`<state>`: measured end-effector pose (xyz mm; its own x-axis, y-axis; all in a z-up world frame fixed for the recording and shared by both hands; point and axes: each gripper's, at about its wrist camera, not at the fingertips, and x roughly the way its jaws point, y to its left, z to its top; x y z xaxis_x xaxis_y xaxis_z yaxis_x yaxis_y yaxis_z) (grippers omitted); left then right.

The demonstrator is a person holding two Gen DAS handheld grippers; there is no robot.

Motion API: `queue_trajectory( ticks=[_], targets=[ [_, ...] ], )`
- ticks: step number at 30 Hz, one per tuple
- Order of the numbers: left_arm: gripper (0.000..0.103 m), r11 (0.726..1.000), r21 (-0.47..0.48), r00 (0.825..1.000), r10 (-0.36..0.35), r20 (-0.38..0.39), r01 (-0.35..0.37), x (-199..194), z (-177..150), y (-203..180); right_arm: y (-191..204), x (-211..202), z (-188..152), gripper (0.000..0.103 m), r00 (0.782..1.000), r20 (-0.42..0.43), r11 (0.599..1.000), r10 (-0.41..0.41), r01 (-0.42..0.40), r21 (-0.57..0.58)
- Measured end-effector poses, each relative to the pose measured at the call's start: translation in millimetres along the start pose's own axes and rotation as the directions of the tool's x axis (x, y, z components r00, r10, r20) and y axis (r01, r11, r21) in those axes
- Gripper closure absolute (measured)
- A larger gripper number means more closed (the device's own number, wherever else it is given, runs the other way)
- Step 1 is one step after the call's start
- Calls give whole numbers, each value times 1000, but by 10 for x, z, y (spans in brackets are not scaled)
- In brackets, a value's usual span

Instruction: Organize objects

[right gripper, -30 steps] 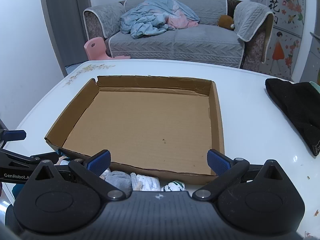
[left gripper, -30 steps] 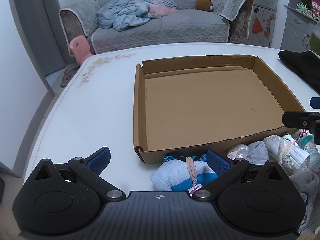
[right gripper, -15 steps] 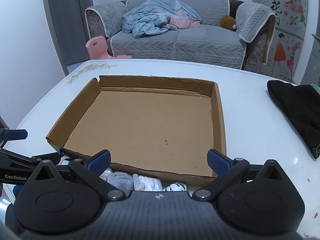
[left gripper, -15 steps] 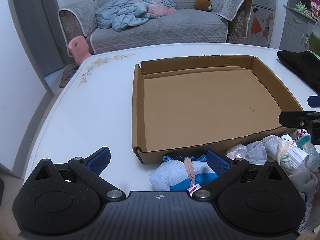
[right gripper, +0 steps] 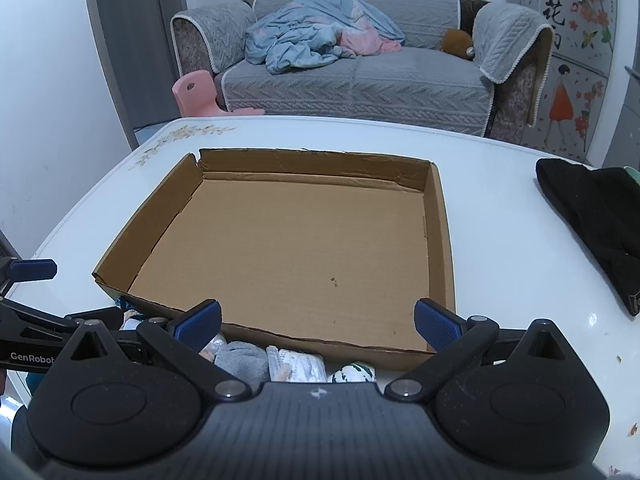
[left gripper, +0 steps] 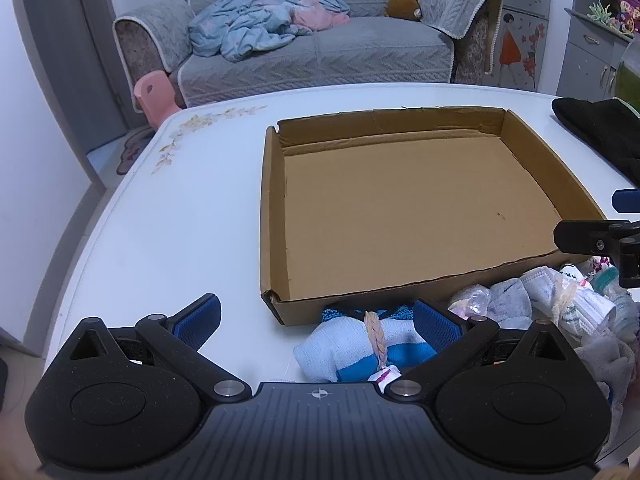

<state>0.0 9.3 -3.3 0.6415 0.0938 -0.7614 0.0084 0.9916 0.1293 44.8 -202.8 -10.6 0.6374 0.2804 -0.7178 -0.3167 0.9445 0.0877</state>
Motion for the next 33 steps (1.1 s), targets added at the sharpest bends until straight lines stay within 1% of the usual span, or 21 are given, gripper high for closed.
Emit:
queue_trajectory(
  ticks=[16, 33],
  targets=[
    [1, 1000, 2, 1000, -6, -4, 6, -3, -32, 6, 6, 2, 15, 0, 1000, -4, 1000, -1, 1, -4],
    [1, 1000, 4, 1000, -5, -4, 6, -32, -62, 35, -87, -17, 8, 0, 1000, 0, 1000, -9, 9, 5]
  ],
)
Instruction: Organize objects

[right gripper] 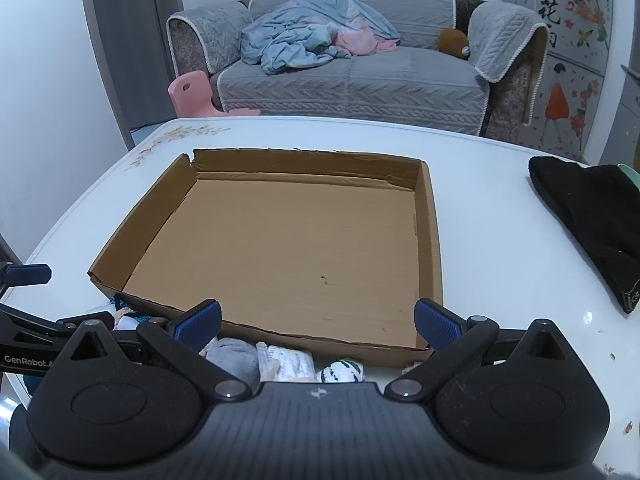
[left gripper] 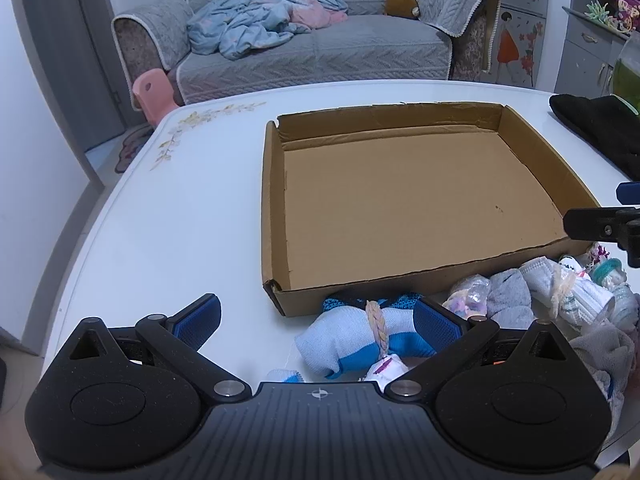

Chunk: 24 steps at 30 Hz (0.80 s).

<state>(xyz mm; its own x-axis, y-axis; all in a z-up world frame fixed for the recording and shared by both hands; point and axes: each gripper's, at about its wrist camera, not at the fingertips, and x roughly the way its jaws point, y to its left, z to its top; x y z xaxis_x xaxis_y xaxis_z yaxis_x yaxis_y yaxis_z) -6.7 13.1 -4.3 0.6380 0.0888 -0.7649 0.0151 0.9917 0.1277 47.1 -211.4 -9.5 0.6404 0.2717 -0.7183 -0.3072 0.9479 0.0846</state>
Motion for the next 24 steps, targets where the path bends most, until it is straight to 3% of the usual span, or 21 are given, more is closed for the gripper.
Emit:
queue_trajectory(
  ticks=[6, 10, 14, 19, 24],
  targets=[
    [1, 999, -25, 998, 42, 55, -41, -195, -198, 342, -180, -97, -28, 1, 1000, 7, 1000, -22, 22, 6],
    [1, 993, -30, 993, 114, 32, -113, -251, -501, 664, -444, -165, -93, 1, 999, 11, 998, -48, 48, 44],
    [1, 997, -10, 997, 73, 6, -73, -286, -725, 695, -635, -136, -210, 1, 998, -1, 997, -61, 61, 53],
    [1, 1000, 8, 999, 2, 33, -2, -226, -642, 536, -754, 36, -259, 1, 995, -54, 993, -88, 92, 72],
    [1, 999, 30, 1000, -23, 10, 23, -44, -645, 442, -748, 124, -295, 2, 994, -88, 995, -58, 66, 81]
  ],
)
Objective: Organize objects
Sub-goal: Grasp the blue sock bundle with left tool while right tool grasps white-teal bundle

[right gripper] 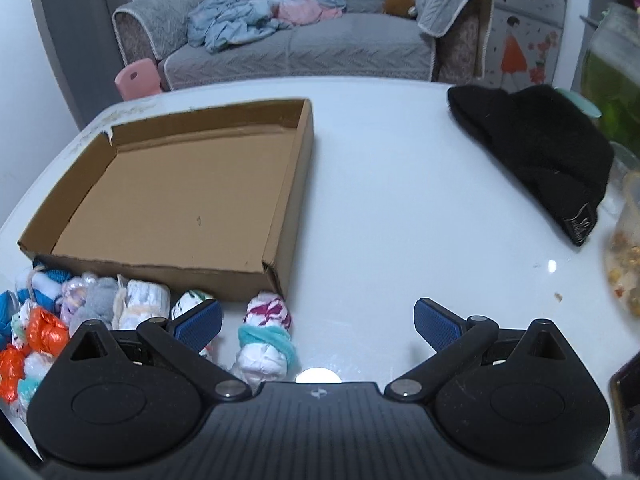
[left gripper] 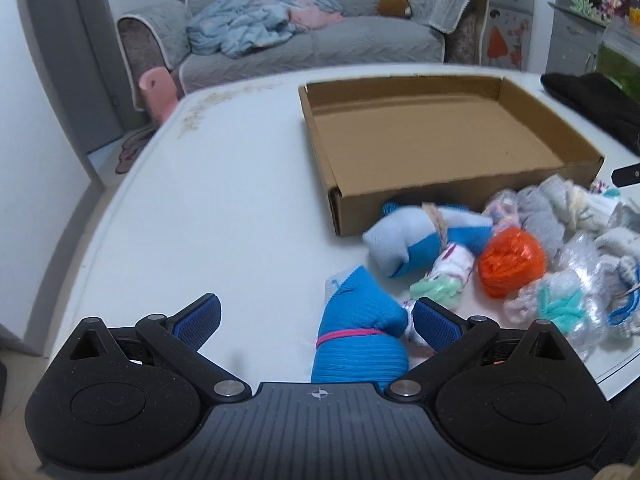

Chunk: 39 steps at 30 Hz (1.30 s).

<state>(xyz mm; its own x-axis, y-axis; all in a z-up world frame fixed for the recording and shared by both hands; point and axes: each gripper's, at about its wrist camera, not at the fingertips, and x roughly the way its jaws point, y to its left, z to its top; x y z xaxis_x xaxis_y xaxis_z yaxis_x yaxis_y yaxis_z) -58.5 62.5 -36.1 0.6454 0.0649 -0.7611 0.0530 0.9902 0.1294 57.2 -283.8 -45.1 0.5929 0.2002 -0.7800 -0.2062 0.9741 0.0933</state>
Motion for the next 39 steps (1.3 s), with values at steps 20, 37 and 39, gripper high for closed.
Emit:
queue_trajectory(
  ticks=[20, 37, 39],
  targets=[
    [47, 990, -53, 991, -132, 30, 134, 237, -119, 210, 133, 163, 3, 80, 994, -110, 994, -25, 13, -105],
    [49, 981, -139, 985, -115, 128, 132, 20, 210, 553, -118, -230, 286, 80, 999, 39, 1000, 3, -2, -25],
    [49, 982, -137, 982, -111, 151, 132, -49, 322, 571, -126, -293, 376, 80, 998, 69, 1000, 7, -5, -28]
  ],
)
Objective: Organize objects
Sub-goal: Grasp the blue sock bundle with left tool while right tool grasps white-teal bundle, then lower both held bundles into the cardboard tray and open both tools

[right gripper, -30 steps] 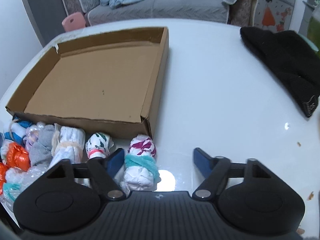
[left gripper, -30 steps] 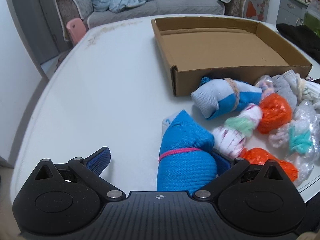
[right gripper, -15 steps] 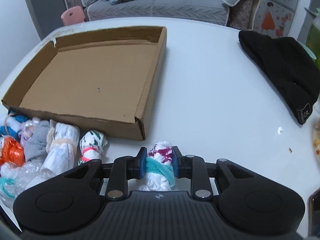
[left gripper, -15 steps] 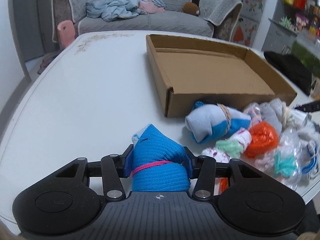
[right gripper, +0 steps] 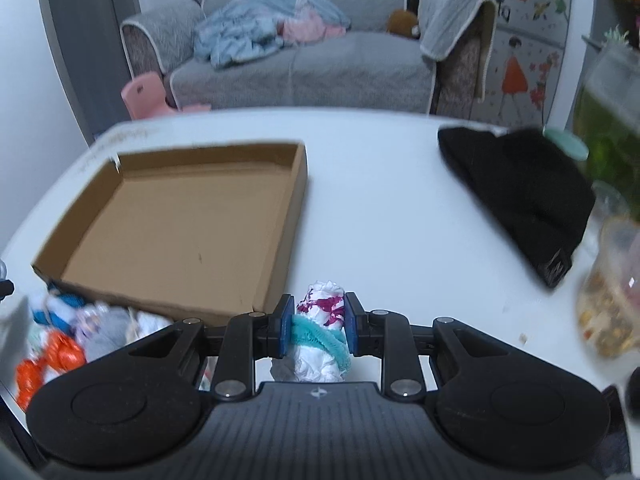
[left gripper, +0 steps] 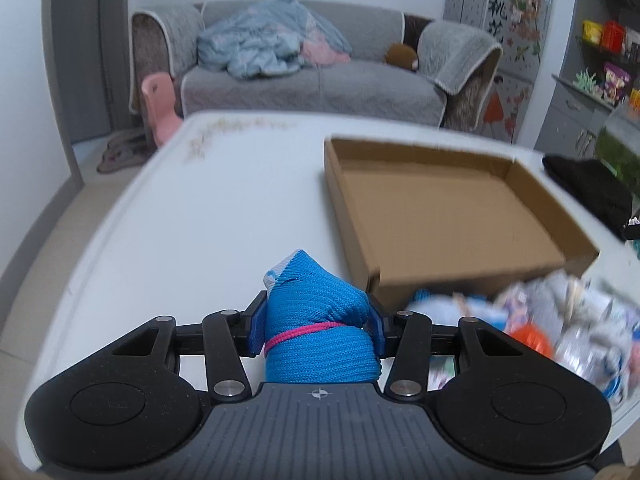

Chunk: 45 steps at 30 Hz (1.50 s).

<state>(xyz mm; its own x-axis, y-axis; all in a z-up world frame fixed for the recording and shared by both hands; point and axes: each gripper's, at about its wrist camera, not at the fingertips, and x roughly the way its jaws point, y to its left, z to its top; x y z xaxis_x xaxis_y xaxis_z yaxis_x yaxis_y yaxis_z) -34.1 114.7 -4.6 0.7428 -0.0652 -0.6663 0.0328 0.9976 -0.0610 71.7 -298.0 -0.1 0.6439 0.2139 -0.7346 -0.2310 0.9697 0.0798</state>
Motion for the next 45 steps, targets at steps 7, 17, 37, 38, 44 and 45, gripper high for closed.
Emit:
queue_trajectory(
  ticks=[7, 17, 37, 38, 44, 45],
  targets=[
    [49, 1000, 26, 998, -18, 55, 16, -70, 352, -160, -35, 23, 221, 80, 998, 55, 999, 34, -34, -1],
    [48, 996, 62, 993, -74, 94, 68, 224, 950, -496, 225, 135, 587, 80, 982, 108, 987, 158, -156, -25],
    [48, 997, 36, 990, -71, -118, 75, 1900, 1186, -584, 1209, 1455, 1282, 79, 950, -71, 951, 303, -307, -42],
    [48, 996, 43, 990, -71, -122, 76, 1925, 1170, -588, 1186, 1487, 1299, 79, 948, -74, 949, 311, -313, -23],
    [48, 994, 81, 991, -60, -117, 70, 1999, 1122, -666, 1214, 1666, 1348, 79, 937, -93, 942, 336, -337, 10],
    [48, 995, 81, 992, -54, -112, 64, 1995, 1122, -673, 1233, 1702, 1356, 79, 935, -100, 940, 341, -341, 16]
  ],
)
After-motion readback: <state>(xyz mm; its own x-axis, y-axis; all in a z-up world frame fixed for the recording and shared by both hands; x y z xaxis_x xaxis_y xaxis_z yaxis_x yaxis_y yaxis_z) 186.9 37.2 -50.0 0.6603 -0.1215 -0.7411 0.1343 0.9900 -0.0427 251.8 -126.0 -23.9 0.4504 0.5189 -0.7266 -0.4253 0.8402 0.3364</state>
